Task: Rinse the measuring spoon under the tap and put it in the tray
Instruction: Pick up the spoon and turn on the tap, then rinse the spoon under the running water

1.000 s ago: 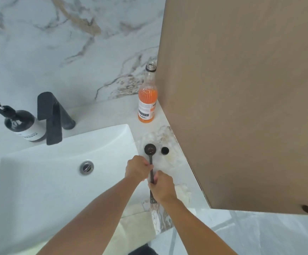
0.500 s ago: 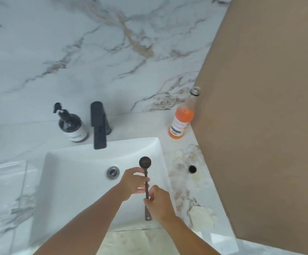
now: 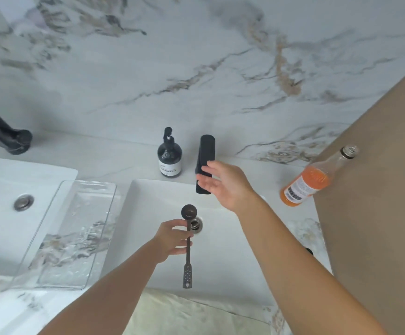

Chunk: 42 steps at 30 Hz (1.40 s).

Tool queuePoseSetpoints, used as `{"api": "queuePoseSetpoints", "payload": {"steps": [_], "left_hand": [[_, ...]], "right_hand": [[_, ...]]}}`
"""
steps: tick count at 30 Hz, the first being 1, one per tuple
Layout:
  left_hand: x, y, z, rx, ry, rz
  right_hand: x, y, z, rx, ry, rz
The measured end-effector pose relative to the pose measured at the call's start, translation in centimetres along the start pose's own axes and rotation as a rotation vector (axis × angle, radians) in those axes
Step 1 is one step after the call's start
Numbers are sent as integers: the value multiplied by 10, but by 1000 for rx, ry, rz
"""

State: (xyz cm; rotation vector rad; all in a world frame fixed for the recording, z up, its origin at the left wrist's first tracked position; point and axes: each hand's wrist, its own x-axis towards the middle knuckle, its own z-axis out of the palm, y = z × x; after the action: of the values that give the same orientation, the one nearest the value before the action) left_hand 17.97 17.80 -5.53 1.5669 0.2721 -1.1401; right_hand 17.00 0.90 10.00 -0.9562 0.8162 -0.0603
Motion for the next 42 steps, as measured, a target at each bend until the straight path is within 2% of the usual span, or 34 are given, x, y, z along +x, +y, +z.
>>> {"api": "queuePoseSetpoints", "payload": {"steps": [8,20,22,25,26,28,30,32,36,42], "left_hand": [[4,11,17,22,-95,-4],[13,23,21,12,-81,-28],[15,23,18,13,-83,-35],[17,22,15,4,-87,-35],[16,22,15,-1,-94,-32],[15,24,15,-4,-111,-21],[14,27,17,7,-126,-13],[15,30,19,-17,-145,-17],[18,43,24,-44,-176,-74],[33,52,46,168,142,-14]], "right_hand": [[1,-21,3,162,0,27],[13,-24,-13,196,-141,28],[21,-7,-22,196,-67,-6],[38,30,-38,35,228,15],[44,44,-43,-64,275,57],[52,69,-52,-272,247,168],[56,87,-56,-393,140,248],[59,95,-57,-414,92,237],[69,97,-54,-559,155,131],[77,100,-52,-833,294,-57]]}}
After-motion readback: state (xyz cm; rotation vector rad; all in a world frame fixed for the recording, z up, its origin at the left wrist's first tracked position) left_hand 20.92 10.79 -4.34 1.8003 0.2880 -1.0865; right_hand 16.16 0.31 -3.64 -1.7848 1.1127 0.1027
